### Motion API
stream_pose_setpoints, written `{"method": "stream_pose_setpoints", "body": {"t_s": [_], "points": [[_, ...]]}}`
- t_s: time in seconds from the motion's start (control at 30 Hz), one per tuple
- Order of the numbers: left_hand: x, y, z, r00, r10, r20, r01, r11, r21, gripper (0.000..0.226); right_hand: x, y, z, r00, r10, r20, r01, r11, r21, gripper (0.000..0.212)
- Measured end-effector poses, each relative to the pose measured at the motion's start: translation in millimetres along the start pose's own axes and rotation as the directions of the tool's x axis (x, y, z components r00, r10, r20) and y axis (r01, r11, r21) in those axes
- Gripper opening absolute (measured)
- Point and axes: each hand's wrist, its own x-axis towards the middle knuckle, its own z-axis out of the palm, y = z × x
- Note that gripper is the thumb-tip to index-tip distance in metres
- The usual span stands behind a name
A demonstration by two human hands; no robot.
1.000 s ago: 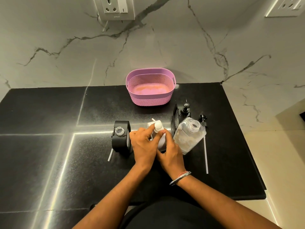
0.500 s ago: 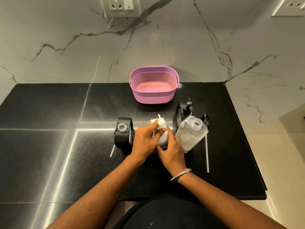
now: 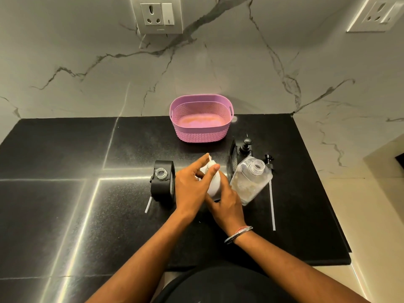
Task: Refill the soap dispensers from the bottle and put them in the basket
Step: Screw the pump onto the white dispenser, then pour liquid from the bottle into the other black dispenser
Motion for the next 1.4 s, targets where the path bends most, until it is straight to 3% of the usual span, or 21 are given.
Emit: {"method": "stream_pose_setpoints", "body": {"t_s": [0.2,0.27,0.4,0.5,0.73,0.97,1.03,1.13,1.27,1.33,1.4], "points": [[-3.6,0.3,-4.5,1.000,0.009,0.019,-0.009,1.000,0.013,0.062,-0.7,-0.9,0.0,1.000,0.023,0.007,-0.023,1.000,0.004,0.079],[-13.6,-5.8,-5.1,0.999,-0.048,-0.015,0.048,0.999,0.005,0.068,-0.8,2.2,3.1,0.999,0.045,0.005,-0.045,0.999,0.017,0.075],[-32.6,-20.7,6.0,0.962,-0.248,0.113,0.259,0.960,-0.102,0.040,5.8,2.0,10.5,0.997,0.082,0.016,-0.083,0.995,0.053,0.063],[-17.0,-29.4,12.4,0.960,-0.250,0.126,0.255,0.966,-0.029,0.044,20.8,-6.5,17.3,0.993,0.119,0.011,-0.119,0.992,0.037,0.058],[38.0,-27.8,17.9,0.947,-0.261,0.190,0.279,0.957,-0.079,0.049,62.3,-20.8,36.0,0.982,0.156,-0.108,-0.160,0.987,-0.024,0.052],[42.4,-28.0,15.1,0.938,-0.238,0.250,0.258,0.965,-0.050,0.048,68.4,-18.1,38.1,0.976,0.190,-0.104,-0.194,0.980,-0.039,0.048],[41.0,-27.7,16.1,0.935,-0.253,0.250,0.275,0.960,-0.056,0.048,67.1,-17.8,35.9,0.977,0.191,-0.097,-0.197,0.978,-0.064,0.052],[37.4,-35.2,17.1,0.944,-0.229,0.237,0.241,0.970,-0.021,0.048,61.3,-20.6,28.3,0.981,0.195,-0.011,-0.194,0.969,-0.153,0.075],[23.1,-36.4,7.9,0.944,-0.278,0.179,0.262,0.959,0.108,0.071,18.8,-31.0,9.3,0.978,0.150,0.147,-0.114,0.967,-0.226,0.096],[7.7,-26.1,-3.3,0.970,-0.143,0.196,0.135,0.989,0.057,0.072,-12.0,-28.3,-7.2,0.986,0.060,0.159,-0.022,0.973,-0.230,0.077],[-8.8,-21.1,-19.7,0.985,0.068,0.161,-0.072,0.997,0.021,0.067,-35.1,-20.7,-30.7,0.995,-0.046,0.091,0.062,0.982,-0.178,0.032]]}}
